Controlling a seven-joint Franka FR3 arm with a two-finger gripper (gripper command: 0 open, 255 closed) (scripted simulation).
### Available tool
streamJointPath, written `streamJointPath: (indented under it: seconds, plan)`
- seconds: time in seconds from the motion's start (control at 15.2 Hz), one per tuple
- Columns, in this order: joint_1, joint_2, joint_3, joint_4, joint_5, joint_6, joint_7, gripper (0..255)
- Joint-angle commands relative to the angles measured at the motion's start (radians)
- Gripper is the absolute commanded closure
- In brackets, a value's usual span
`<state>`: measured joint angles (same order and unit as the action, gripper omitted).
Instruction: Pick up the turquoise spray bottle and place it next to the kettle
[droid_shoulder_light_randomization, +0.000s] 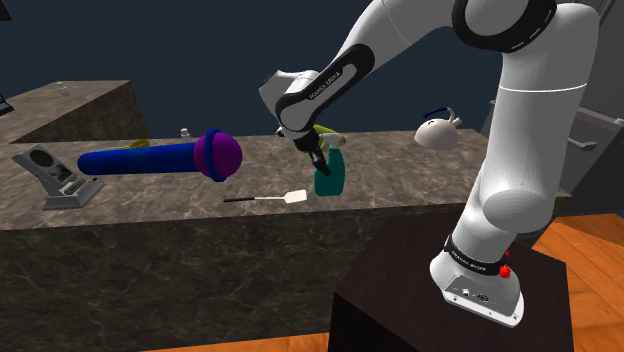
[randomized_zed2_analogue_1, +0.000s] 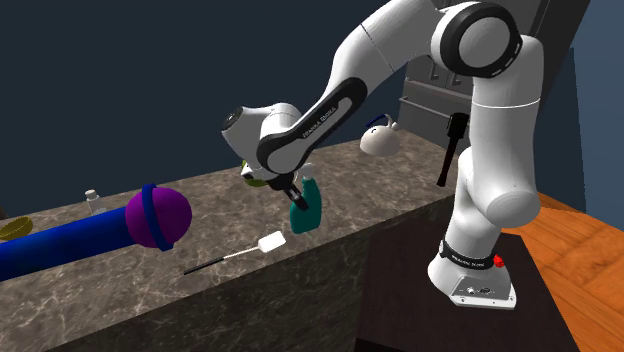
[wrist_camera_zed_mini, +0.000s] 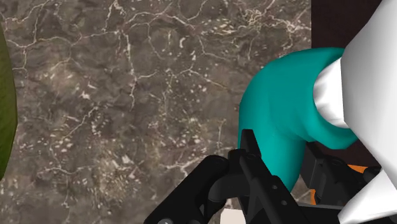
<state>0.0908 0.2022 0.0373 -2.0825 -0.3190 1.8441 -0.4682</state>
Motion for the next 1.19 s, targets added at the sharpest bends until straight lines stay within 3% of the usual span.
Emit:
streamJointPath:
  seconds: [0.0, 1.12]
  plan:
    - [0.001, -0.013, 0.001, 0.008, 0.003, -0.02, -0.006, 255]
    - [0.005, -0.116, 0.005, 0.113, 0.02, -0.22, -0.063, 255]
